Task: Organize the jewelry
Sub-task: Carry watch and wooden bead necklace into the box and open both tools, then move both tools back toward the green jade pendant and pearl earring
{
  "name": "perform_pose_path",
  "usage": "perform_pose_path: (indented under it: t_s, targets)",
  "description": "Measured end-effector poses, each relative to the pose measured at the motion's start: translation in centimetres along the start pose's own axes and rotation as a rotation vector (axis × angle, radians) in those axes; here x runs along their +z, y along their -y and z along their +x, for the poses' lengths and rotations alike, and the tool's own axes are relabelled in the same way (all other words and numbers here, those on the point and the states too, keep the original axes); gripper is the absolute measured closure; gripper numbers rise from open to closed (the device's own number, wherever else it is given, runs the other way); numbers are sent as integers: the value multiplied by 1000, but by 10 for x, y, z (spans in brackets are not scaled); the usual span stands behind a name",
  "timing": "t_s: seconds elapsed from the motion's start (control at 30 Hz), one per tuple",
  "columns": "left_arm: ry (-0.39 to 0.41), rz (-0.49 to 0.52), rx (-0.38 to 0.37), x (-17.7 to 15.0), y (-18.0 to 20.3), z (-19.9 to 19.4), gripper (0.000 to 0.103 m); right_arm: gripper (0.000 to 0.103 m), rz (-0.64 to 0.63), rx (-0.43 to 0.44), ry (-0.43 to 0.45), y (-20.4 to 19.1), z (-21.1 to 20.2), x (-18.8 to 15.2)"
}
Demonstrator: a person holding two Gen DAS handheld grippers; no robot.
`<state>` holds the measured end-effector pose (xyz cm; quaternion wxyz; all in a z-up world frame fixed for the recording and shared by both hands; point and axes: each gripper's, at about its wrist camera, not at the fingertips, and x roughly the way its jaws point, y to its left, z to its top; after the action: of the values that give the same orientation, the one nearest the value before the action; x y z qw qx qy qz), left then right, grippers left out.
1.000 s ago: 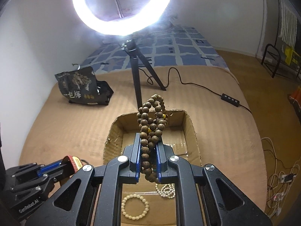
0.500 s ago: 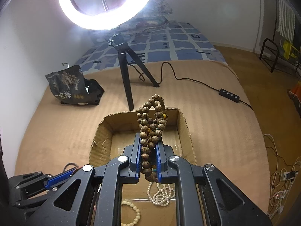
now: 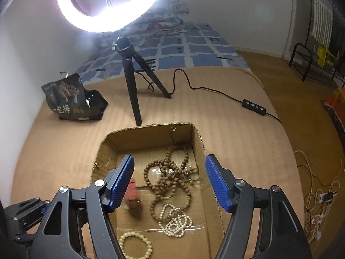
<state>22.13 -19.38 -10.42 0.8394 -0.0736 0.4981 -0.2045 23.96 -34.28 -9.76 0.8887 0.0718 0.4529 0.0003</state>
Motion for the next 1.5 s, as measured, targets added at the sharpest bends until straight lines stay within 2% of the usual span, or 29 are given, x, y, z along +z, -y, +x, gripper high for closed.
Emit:
perform_pose_path:
  t_s: [0.63, 0.77, 1.03, 1.3, 1.5]
  targets:
    - [54, 4, 47, -5, -17, -43, 73, 35, -17, -18, 50, -16, -39, 1]
    - [70, -3, 65, -6, -28, -57, 73, 35, -27, -21, 59, -21, -47, 1]
    - [110, 13, 113, -11, -52, -86, 73, 35, -50, 26, 77, -38, -63, -6]
    - [127, 35, 180, -22, -86, -113, 73, 35, -122, 52, 87, -70, -74, -19]
    - [122, 27, 201, -33, -113, -127, 73, 35, -179, 91, 94, -96, -83, -33]
